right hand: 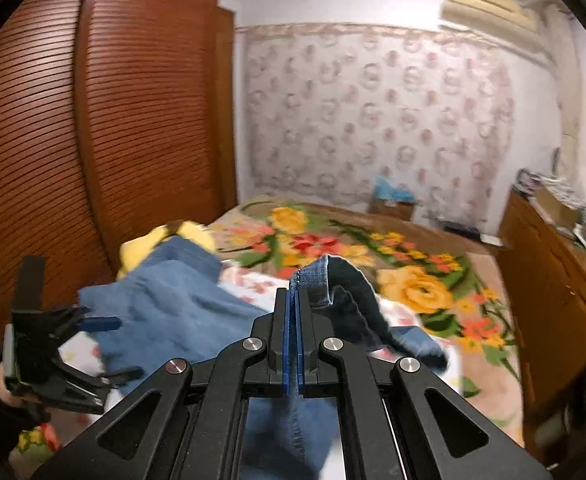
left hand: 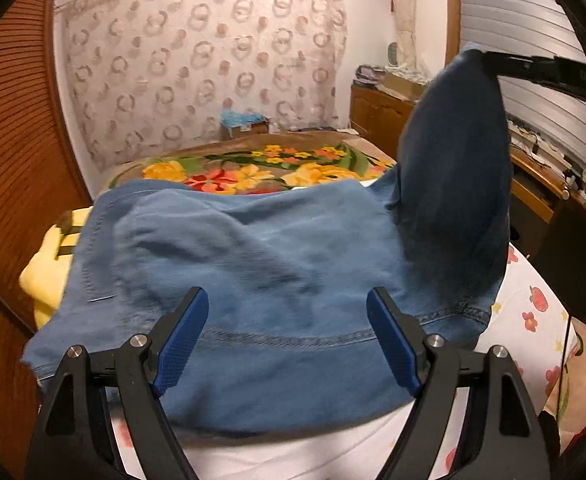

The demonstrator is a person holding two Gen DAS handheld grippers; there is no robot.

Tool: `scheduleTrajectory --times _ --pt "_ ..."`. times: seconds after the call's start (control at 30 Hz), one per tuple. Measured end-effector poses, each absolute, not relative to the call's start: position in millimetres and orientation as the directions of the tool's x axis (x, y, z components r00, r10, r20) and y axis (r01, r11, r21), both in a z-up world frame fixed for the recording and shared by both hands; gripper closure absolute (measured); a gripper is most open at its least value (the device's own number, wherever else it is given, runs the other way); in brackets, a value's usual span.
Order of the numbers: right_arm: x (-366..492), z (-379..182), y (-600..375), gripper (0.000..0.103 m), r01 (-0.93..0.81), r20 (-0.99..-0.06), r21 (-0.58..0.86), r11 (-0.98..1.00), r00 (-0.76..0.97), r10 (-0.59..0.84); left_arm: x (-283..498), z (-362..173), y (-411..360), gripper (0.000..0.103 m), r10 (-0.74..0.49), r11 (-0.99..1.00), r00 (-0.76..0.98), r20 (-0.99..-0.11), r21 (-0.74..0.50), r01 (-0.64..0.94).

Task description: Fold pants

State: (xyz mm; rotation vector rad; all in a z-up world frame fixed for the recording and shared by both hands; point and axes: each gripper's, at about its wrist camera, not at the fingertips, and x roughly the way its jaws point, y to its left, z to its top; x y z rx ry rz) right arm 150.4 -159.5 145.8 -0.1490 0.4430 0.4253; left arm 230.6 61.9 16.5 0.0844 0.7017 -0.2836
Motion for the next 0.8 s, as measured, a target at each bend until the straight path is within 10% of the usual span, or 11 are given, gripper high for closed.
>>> scheduleTrajectory --times 0.63,0.8 --pt "228 77 -168 0.079 -0.416 -0.648 0.044 0.908 0.68 0.343 254 -18 21 0.022 -0.256 0.941 0.673 -0.694 -0.019 0.338" --pt "258 49 -165 0.079 -0.41 -0.698 0.085 0.908 0.626 0.348 267 -30 8 0.039 -0.25 0.933 0.649 -0.718 -0.001 0.359"
